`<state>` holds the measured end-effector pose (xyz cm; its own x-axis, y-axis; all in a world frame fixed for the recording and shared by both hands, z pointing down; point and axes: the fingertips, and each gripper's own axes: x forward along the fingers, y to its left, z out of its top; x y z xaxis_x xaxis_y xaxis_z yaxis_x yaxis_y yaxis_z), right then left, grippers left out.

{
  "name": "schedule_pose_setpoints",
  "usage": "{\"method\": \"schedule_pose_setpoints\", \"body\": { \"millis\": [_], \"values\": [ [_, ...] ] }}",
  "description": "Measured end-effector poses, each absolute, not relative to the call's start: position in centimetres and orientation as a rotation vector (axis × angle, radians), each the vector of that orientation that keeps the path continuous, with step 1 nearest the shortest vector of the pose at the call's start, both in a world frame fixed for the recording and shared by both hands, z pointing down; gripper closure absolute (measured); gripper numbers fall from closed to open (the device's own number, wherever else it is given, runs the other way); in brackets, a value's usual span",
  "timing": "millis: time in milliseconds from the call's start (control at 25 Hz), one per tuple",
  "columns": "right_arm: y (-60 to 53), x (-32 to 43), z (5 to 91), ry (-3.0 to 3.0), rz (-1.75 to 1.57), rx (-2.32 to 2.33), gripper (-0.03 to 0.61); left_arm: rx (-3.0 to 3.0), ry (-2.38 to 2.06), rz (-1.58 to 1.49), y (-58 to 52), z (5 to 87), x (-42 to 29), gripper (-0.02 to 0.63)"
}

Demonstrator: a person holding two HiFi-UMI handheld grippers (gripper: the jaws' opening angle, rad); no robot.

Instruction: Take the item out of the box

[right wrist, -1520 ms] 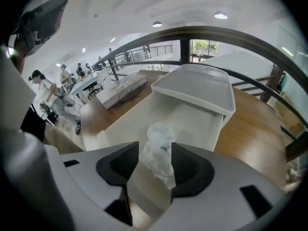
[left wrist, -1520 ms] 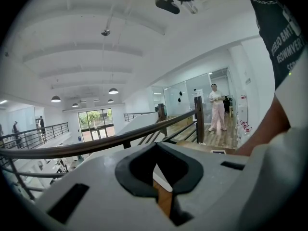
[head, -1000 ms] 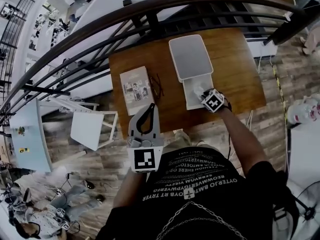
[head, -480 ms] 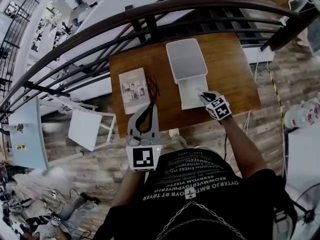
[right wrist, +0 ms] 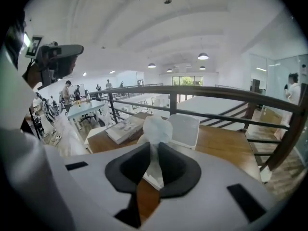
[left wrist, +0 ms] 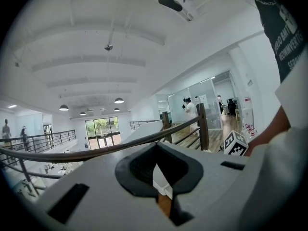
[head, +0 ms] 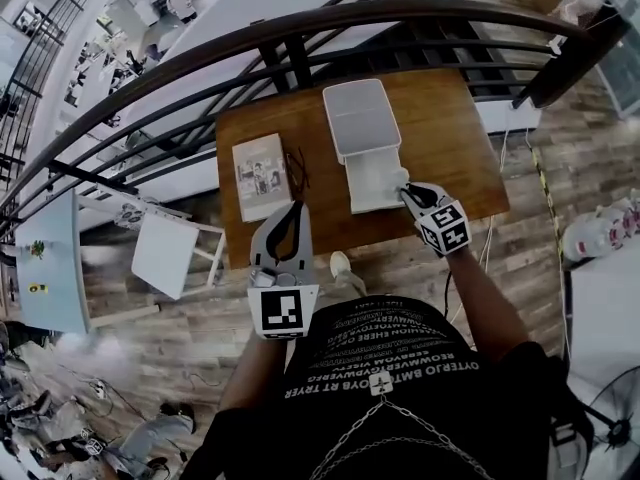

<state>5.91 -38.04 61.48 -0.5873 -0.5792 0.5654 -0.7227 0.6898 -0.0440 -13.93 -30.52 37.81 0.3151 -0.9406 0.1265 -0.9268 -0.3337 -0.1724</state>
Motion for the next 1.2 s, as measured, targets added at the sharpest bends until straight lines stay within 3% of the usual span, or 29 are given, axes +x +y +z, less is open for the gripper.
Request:
{"method": "schedule_pose_setpoints", "body": {
  "millis": [1200],
  "values": [
    [-26.4,12.2,37.9,-2.752,-0.043,1.076,0.529,-2.413,1.846,-0.274,-21.1,35.7,-5.7,0.607]
  ]
}}
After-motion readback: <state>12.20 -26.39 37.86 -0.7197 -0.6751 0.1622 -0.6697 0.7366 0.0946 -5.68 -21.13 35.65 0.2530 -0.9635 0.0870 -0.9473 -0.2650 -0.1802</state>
